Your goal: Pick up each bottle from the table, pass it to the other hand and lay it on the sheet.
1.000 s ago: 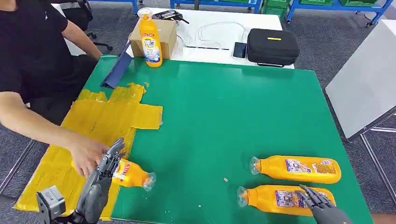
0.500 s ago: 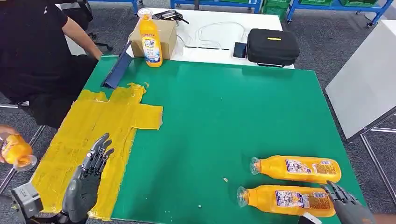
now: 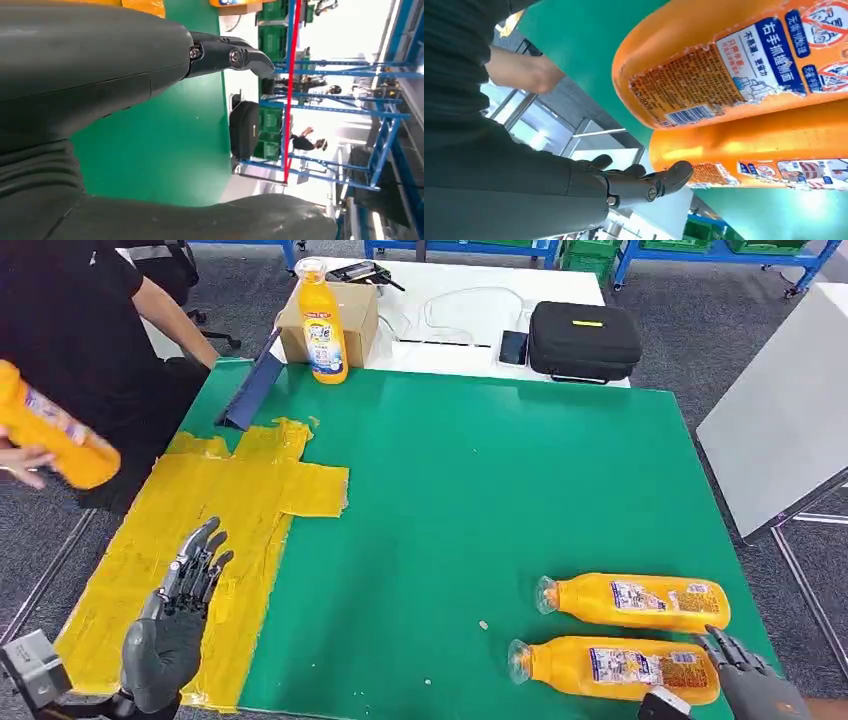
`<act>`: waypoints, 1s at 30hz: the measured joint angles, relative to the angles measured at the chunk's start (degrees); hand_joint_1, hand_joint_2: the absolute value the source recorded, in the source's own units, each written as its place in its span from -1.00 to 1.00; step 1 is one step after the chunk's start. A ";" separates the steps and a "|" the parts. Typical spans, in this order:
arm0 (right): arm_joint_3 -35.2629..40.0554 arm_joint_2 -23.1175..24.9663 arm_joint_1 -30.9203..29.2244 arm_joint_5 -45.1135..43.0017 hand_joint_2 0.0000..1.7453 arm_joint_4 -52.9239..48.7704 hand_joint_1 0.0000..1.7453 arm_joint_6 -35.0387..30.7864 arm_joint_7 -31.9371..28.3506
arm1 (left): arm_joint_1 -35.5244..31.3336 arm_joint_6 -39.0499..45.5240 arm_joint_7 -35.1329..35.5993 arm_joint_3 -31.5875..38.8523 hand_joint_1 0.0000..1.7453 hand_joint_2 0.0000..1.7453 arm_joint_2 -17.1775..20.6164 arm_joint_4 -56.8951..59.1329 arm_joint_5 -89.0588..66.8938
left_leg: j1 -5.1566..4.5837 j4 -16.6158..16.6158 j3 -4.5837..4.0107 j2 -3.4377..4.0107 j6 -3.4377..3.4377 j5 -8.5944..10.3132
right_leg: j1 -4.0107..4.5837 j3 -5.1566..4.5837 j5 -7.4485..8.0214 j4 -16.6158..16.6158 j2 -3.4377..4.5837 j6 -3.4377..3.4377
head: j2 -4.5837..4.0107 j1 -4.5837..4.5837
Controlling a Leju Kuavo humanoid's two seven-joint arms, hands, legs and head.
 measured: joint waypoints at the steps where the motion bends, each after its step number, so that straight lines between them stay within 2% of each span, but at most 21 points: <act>1: 0.11 0.00 -0.01 0.09 1.00 0.29 -1.00 -0.15 0.00 | 0.03 -0.29 -0.15 0.04 -1.00 -1.00 0.00 0.02 0.07 | 0.00 0.00 -0.01 0.00 0.00 0.00 | 0.00 0.00 0.00 0.00 0.00 0.00 | 0.00 0.00; 8: 4.03 -1.12 -1.14 -1.20 1.00 2.34 -1.00 -1.64 3.13 | -0.27 -0.46 0.57 0.15 -1.00 -1.00 -0.07 0.07 -0.13 | 0.01 0.00 -0.02 0.01 0.00 0.00 | 0.01 -0.01 0.00 0.00 0.00 0.00 | 0.00 0.00; 14: 11.33 -4.20 -1.63 -3.78 1.00 4.59 -1.00 -4.29 7.76 | -0.78 -0.31 1.79 0.15 -1.00 -1.00 -0.07 0.11 0.11 | 0.01 0.00 -0.01 0.00 0.00 0.00 | 0.00 0.00 0.00 0.00 0.00 0.00 | 0.00 0.00; 15: 12.40 -4.90 -1.60 -4.20 1.00 4.99 0.54 -5.32 8.22 | -0.79 -0.35 1.66 0.15 -1.00 -1.00 -0.07 0.13 0.11 | 0.01 0.00 -0.01 0.00 0.00 0.00 | 0.00 -0.01 0.00 0.00 0.00 0.00 | 0.00 0.00; 16: 13.75 -5.73 -1.51 -4.55 1.00 5.60 0.72 -6.60 8.61 | -0.80 -0.48 1.31 0.15 -1.00 -1.00 -0.07 0.28 0.16 | 0.00 0.00 -0.01 0.00 0.00 0.00 | 0.00 -0.01 0.00 0.00 0.00 0.00 | 0.00 0.00; 17: 15.04 -6.49 -1.46 -4.79 1.00 5.95 0.72 -6.84 9.40 | -0.91 -0.64 1.51 0.15 -1.00 -1.00 -0.07 0.35 0.64 | 0.00 0.00 -0.02 0.00 0.00 0.00 | 0.00 -0.01 0.00 0.00 0.00 0.00 | 0.00 0.00; 19: 18.09 -8.45 -1.61 -5.64 1.00 6.32 0.88 -6.58 11.40 | -1.83 -0.55 2.95 0.15 -1.00 -1.00 -0.07 0.35 1.51 | 0.00 0.00 -0.01 0.00 0.00 0.00 | 0.00 0.00 0.00 0.00 0.00 0.00 | 0.00 0.00; 25: 26.66 -14.47 -1.73 -9.18 1.00 7.19 0.86 -9.66 15.82 | -3.51 0.13 4.11 -0.09 -1.00 -1.00 -0.07 0.35 2.45 | 0.01 0.00 0.11 0.02 0.00 -0.01 | 0.02 -0.12 0.00 -0.01 0.01 0.00 | 0.00 -0.02; 30: 30.04 -17.27 -2.05 -9.97 1.00 7.41 0.82 -10.38 16.90 | -3.81 0.13 4.11 -0.22 -1.00 -1.00 -0.04 0.37 2.87 | 0.02 0.00 0.21 0.03 -0.03 -0.08 | 0.06 -0.36 -0.03 -0.03 0.02 -0.02 | 0.00 0.00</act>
